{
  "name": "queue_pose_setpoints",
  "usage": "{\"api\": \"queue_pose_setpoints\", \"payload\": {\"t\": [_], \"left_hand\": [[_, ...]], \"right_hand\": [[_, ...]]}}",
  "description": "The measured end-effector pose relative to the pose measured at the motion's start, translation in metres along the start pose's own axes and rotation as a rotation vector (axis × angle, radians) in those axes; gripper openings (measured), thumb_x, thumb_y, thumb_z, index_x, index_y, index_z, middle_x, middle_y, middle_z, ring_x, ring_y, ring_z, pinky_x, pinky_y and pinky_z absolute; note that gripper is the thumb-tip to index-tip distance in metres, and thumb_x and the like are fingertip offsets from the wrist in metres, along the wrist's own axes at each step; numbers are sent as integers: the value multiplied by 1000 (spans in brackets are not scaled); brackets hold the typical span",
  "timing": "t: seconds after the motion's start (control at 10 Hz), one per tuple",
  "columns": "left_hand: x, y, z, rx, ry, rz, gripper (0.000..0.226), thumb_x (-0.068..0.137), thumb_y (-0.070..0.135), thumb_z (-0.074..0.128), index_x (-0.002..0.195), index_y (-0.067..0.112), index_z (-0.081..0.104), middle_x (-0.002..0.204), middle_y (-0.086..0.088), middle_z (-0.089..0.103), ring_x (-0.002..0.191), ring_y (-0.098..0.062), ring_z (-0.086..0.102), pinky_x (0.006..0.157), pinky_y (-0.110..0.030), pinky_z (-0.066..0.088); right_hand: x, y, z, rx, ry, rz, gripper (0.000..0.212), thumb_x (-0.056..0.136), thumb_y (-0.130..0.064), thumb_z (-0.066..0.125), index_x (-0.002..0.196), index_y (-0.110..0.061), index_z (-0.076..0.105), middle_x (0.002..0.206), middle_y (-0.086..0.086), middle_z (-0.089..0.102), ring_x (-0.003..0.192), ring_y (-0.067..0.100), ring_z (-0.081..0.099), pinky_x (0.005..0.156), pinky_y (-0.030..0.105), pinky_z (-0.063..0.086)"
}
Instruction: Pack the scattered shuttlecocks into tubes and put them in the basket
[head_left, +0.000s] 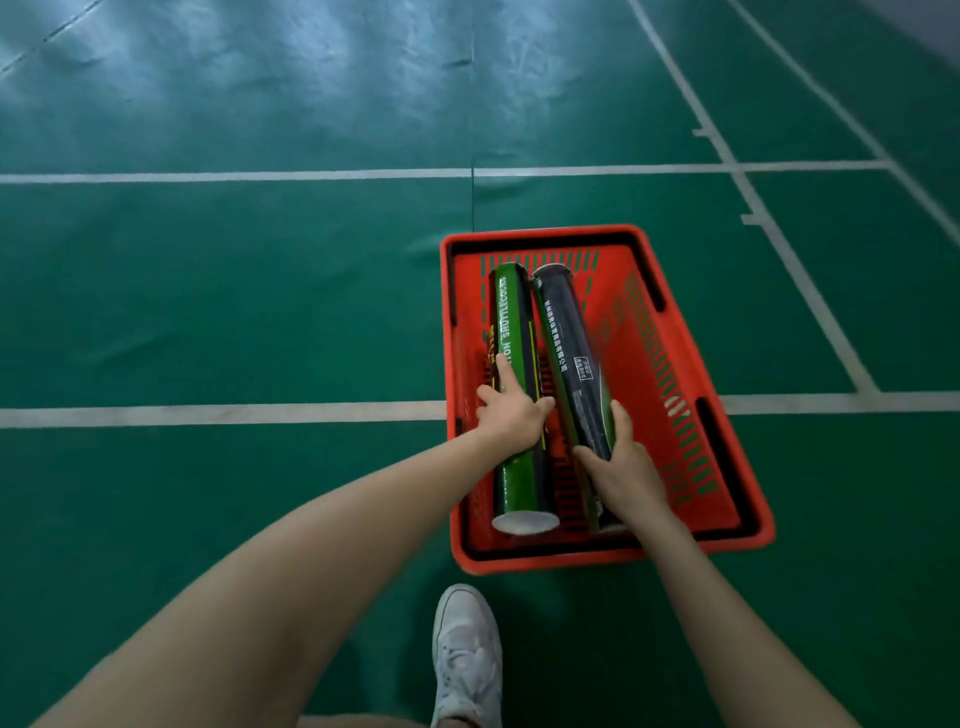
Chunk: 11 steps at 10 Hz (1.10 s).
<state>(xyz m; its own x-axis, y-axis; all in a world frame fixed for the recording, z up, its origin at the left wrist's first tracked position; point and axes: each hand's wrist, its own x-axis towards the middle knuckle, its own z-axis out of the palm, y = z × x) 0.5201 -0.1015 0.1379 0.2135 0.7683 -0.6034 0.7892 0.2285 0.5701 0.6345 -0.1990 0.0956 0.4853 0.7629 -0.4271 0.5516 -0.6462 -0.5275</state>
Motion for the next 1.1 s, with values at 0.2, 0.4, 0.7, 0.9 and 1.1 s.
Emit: {"api": "queue_pose_setpoints", "payload": {"t": [0.2, 0.4, 0.7, 0.9, 1.1], "left_hand": [[15, -9, 8, 148, 28, -65, 84, 98, 42, 40, 145, 18, -27, 153, -24, -11, 139, -45, 11, 109, -46, 25], [23, -17, 23, 446, -20, 44, 61, 101, 25, 33, 151, 15, 0, 154, -19, -20, 140, -49, -5, 110, -59, 15], [35, -37, 29, 706, 26, 215, 62, 94, 29, 47, 139, -7, 23, 144, -22, 16, 133, -39, 17, 110, -45, 23], [40, -30, 20, 994, -85, 303, 39, 93, 22, 42, 120, -4, 50, 121, -17, 48, 118, -35, 33, 103, -44, 30], [6, -1, -33, 719, -84, 391, 27, 94, 14, 44, 108, -2, 62, 99, -12, 54, 98, -28, 51, 75, -32, 42]], "right_hand": [[22, -1, 20, -83, -117, 53, 80, 92, -50, 48, 150, -37, -5, 137, 21, 43, 119, 36, 49, 93, 42, 42], [37, -5, 36, -168, -184, 109, 81, 92, -56, 42, 148, -39, -14, 144, 24, 33, 126, 41, 41, 103, 51, 38], [37, -3, 44, -266, -132, 3, 67, 97, -36, 44, 151, -22, 9, 152, 20, 14, 137, 39, 19, 112, 47, 23], [33, -6, 37, -348, -160, -20, 67, 96, -39, 47, 151, -24, 11, 152, 18, 17, 138, 37, 21, 107, 48, 31], [21, -45, 10, -362, -28, -158, 55, 94, -34, 51, 143, -18, 29, 141, 16, 36, 129, 35, 34, 102, 46, 35]]}}
